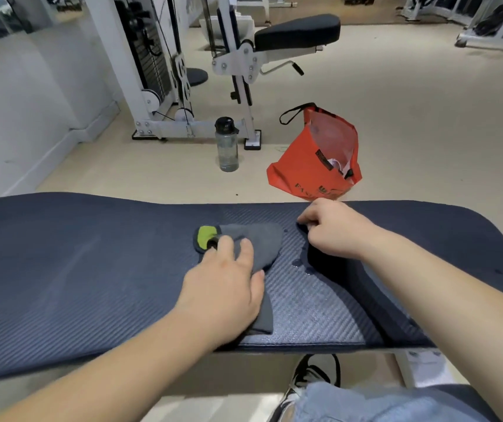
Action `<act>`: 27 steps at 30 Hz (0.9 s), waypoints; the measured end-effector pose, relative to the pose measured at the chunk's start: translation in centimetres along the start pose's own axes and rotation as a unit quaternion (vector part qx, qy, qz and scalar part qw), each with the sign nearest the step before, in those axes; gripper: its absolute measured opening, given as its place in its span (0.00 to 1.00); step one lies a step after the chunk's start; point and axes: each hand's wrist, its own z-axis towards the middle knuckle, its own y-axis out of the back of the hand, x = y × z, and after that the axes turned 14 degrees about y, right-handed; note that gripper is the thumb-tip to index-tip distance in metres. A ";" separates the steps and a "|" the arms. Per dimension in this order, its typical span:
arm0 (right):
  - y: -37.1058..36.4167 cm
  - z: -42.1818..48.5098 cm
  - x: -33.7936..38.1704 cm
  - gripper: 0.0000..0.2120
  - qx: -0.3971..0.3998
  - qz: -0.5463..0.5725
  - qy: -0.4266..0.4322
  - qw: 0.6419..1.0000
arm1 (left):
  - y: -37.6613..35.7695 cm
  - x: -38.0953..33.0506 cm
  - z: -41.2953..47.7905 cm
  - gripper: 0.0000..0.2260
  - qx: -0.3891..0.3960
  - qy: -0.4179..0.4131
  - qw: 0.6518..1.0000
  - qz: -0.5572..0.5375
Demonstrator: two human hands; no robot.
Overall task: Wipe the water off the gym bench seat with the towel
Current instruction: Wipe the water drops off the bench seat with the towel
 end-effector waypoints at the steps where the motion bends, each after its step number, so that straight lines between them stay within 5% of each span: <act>1: 0.0 0.0 -0.1 0.20 0.001 -0.004 0.000 1.000 | 0.0 0.3 0.9 0.26 -0.004 -0.020 1.000 0.007; 8: -0.4 -0.4 -1.8 0.24 -0.034 0.044 -0.001 0.998 | -0.2 -3.3 7.2 0.27 -0.024 0.144 0.989 -0.017; 14: 0.1 -1.2 -2.5 0.23 -0.129 0.151 0.007 0.980 | -0.6 -5.8 3.8 0.25 -0.003 -0.129 0.991 -0.022; 20: 0.3 -2.4 -2.8 0.22 -0.148 0.148 0.012 0.978 | -0.6 -6.3 6.0 0.25 -0.018 0.068 0.997 -0.035; 25: 0.7 -2.4 -2.5 0.22 -0.139 0.144 0.010 0.980 | -0.9 -6.5 -1.6 0.25 0.031 -0.193 0.979 -0.050; 27: 0.6 -2.4 -2.1 0.21 -0.117 0.139 0.014 0.983 | -0.8 -4.7 0.3 0.24 0.045 -0.217 0.974 -0.047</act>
